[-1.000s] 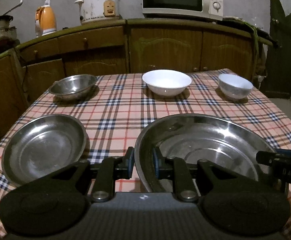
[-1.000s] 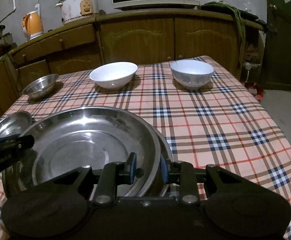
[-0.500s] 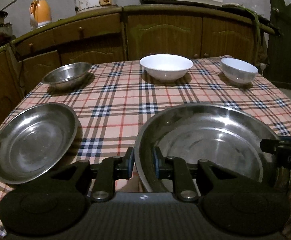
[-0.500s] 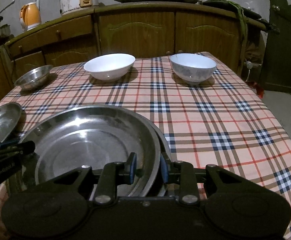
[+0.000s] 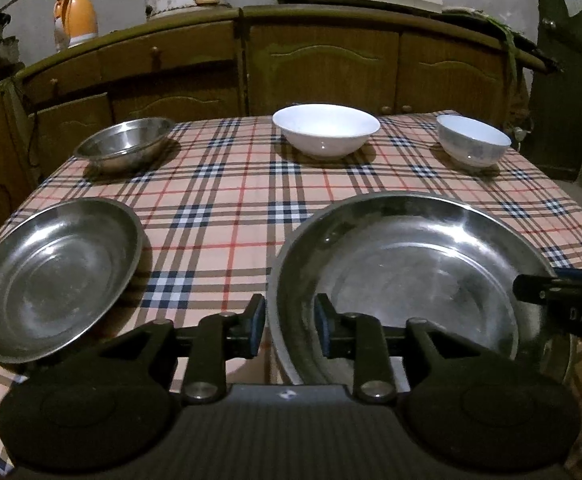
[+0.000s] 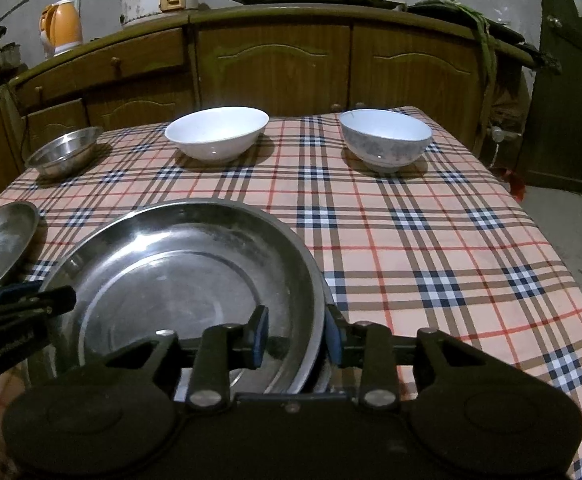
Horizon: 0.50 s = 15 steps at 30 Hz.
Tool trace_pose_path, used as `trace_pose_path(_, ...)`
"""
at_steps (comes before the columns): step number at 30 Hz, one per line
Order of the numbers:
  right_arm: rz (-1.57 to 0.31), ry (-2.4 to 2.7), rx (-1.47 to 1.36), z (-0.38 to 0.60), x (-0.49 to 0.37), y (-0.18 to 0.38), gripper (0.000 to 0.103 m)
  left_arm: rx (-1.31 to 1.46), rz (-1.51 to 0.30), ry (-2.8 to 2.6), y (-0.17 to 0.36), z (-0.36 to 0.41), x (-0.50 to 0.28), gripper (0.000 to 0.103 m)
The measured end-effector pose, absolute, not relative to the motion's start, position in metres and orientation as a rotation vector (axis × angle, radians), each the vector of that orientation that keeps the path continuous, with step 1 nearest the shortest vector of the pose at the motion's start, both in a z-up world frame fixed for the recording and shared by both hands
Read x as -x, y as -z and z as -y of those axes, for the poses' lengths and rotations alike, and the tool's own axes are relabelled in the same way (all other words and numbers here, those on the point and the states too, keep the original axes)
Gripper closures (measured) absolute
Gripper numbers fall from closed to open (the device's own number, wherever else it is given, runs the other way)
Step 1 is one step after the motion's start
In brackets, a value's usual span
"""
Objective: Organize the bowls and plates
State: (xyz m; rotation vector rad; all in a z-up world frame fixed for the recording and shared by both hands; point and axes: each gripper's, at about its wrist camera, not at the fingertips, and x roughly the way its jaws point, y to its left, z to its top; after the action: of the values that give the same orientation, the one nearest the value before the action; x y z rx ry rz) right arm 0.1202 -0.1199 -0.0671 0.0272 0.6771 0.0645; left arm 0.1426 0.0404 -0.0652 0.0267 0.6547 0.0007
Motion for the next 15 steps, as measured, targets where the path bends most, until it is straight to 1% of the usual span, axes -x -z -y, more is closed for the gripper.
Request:
trace_pose_path(2, -0.676, -0.059, -0.029, 0.121, -0.119, 0.066, 0.062, -0.014, -0.656, -0.004, 0.064, -0.043, -0.142, 0.073)
trace_pose_path(4, -0.668, -0.045, -0.028, 0.123, -0.117, 0.062, 0.062, -0.003, -0.653, -0.008, 0.061, -0.047, -0.141, 0.069)
trace_pose_path(5, -0.66, -0.042, -0.029, 0.124, -0.115, 0.061, 0.06, 0.002, -0.645, -0.012, 0.059, -0.048, -0.139, 0.065)
trace_pose_path(7, -0.642, -0.046, -0.033, 0.124, -0.112, 0.055, 0.06, 0.006, -0.634, -0.016, 0.055, -0.051, -0.137, 0.063)
trace_pose_path(9, -0.622, -0.052, -0.022, 0.121, -0.109, 0.048, 0.056, 0.014, -0.629, -0.016, 0.051, -0.054, -0.136, 0.063)
trace_pose_path(15, -0.569, -0.106, -0.02, 0.106, -0.101, 0.026, 0.05, 0.026, -0.6, -0.034, 0.037, -0.064, -0.128, 0.054)
